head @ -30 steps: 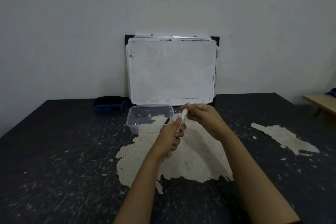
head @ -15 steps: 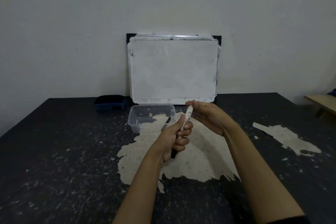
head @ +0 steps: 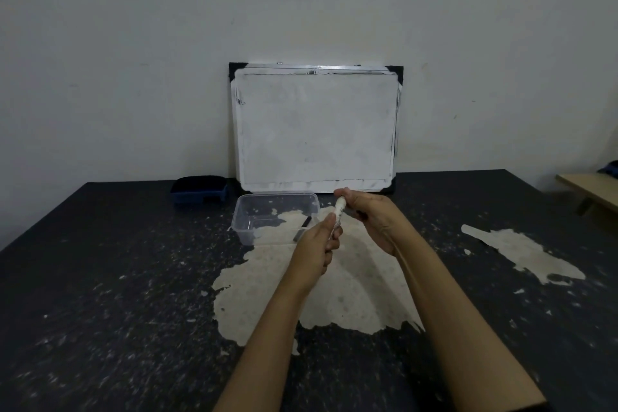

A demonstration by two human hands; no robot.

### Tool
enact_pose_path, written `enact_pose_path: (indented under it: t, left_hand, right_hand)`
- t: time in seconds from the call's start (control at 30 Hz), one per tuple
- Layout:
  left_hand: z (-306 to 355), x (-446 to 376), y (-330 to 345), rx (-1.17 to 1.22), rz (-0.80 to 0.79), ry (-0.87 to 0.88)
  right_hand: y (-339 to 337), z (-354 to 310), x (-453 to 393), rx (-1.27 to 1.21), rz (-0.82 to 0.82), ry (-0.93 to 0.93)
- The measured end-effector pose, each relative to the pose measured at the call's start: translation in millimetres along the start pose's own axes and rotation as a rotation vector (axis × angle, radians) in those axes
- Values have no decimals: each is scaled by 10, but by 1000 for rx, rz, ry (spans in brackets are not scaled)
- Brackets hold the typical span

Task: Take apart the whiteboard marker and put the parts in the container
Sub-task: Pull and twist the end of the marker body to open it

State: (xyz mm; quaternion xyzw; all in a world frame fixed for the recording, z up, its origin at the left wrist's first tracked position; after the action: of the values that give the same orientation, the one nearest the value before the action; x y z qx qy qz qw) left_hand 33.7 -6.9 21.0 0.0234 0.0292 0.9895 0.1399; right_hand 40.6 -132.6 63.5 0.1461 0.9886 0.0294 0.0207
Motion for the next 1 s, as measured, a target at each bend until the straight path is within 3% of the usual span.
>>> enact_pose_path:
  t: [0.13,0.27,0.57,1.0]
  left_hand:
    - [12,2,22,31,-13,-3]
    - [41,20,81,226,-193,-90]
    - [38,89,178,468,-414,-193]
    - [-65,14,122,107,-187,-185]
  right_hand:
    - [33,-11,29,47,-69,1]
    - [37,5,57,-20,-212,19]
    - [-6,-76,17,-48,-260,-59]
    - [-131,21,-25,-15,-79,49]
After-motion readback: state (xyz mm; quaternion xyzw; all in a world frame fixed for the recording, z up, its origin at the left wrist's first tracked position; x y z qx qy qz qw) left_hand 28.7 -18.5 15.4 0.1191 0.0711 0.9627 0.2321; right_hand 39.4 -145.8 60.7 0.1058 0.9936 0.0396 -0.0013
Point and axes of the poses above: each hand's wrist, its own x-axis away from the middle knuckle, its own y-axis out of the palm, z = x × y, the point moved 6 cm from there along -x, towards the middle knuckle, and after that the axes turned 8 degrees about z, right-handed, at the moved point
